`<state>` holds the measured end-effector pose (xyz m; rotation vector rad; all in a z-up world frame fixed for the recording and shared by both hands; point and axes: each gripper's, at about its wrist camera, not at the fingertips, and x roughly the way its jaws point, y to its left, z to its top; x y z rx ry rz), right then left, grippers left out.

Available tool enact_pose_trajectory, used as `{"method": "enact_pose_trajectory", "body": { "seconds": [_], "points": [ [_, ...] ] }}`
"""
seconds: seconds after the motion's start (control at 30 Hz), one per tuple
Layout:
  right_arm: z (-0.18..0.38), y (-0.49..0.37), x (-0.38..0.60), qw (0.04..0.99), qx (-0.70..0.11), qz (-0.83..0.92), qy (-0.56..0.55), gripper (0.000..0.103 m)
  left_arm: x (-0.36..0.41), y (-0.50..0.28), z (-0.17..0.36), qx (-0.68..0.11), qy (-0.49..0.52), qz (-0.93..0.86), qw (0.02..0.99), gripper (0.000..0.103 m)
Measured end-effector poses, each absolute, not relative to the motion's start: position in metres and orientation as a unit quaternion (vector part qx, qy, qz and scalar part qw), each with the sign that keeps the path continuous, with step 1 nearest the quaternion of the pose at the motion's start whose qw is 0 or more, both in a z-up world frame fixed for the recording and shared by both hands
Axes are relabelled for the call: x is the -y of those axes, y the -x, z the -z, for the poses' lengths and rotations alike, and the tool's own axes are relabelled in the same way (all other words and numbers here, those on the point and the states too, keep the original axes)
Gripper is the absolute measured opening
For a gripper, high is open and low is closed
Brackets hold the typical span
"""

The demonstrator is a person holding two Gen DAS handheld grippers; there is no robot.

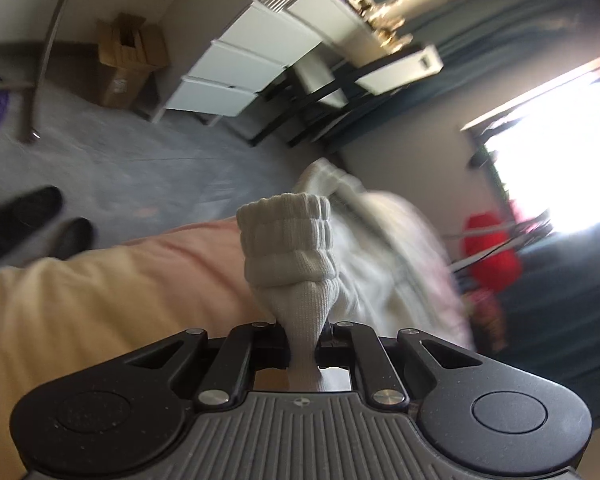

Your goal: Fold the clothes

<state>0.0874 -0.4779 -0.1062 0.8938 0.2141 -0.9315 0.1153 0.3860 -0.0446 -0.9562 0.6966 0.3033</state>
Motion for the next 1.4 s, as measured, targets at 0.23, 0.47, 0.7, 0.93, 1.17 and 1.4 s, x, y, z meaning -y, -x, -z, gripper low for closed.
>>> {"method": "enact_pose_trajectory", "body": {
  "seconds": [0.23,0.47,0.7,0.93,1.17,1.4],
  "points": [
    [0.125,-0.069,0.473,0.725,-0.148,0.48,-0.472,0.006,-0.351,-0.113,0.054,-0.354,0.317,-0.157,0.866,0.027],
    [0.099,-0.072,0.457,0.753,-0.179,0.466,-0.428,0.057,-0.302,-0.106,0.034,-0.337,0.153,-0.181,0.911,0.076],
    [0.055,-0.062,0.393,0.844,-0.134,0.362,-0.373,0.076,-0.221,-0.11,0.009,-0.289,0.051,-0.105,0.95,0.086],
    [0.035,-0.084,0.324,0.916,-0.135,0.251,-0.284,0.076,-0.116,-0.177,0.01,-0.297,0.073,0.009,0.952,0.088],
    [0.052,-0.117,0.311,0.922,-0.171,0.2,-0.285,0.075,0.001,-0.272,0.044,-0.314,0.17,0.112,0.927,0.088],
    [0.077,-0.15,0.318,0.916,-0.175,0.216,-0.289,0.075,0.113,-0.368,0.09,-0.348,0.154,0.097,0.92,0.088]
  ]
}}
